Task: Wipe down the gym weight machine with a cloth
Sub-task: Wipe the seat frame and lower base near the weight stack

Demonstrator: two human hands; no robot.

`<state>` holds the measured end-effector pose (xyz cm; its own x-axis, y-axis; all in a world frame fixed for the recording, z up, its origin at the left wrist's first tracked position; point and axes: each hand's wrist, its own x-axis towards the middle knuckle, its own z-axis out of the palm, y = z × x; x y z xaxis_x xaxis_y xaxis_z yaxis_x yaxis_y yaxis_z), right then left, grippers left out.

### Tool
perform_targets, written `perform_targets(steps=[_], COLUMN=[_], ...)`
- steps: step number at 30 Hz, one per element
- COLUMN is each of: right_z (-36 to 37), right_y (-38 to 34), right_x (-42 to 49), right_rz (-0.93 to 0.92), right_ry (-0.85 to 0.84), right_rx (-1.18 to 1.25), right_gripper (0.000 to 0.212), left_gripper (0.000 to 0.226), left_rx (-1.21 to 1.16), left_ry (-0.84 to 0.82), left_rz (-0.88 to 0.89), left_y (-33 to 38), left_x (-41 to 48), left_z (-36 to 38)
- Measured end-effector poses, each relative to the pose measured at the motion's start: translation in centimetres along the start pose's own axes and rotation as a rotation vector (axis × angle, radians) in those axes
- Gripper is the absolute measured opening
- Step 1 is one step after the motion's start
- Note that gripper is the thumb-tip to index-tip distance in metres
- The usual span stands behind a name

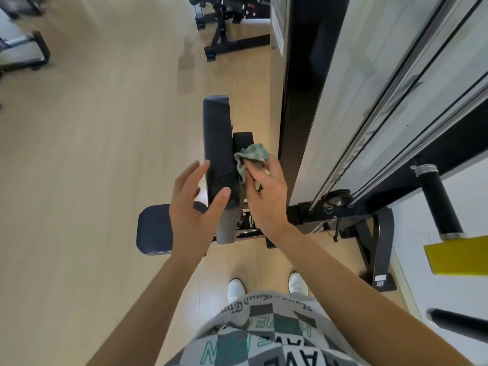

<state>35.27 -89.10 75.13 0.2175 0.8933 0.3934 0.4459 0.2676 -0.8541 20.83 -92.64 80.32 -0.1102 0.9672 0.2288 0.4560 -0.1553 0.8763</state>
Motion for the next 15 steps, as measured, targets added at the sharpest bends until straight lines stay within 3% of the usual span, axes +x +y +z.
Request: perform_targets(steps=[6,15], right_z=[2.2,3.7], right_y=[1.0,2.9], right_x=[0.0,-1.0], right_rz=[0.325,0.56], right_ry=[0.163,0.024], right_rx=[0.163,0.176], right_gripper=[0.019,0.027], left_gripper=[0.053,0.053], left_rx=[-0.075,-0.047], left_ry=[-0.048,-0.028], left_rz=[-0.035,0.003], left_y=[-0.6,-1.0], left_x=[0.7,0.6], left_z=[-0.1,0.1])
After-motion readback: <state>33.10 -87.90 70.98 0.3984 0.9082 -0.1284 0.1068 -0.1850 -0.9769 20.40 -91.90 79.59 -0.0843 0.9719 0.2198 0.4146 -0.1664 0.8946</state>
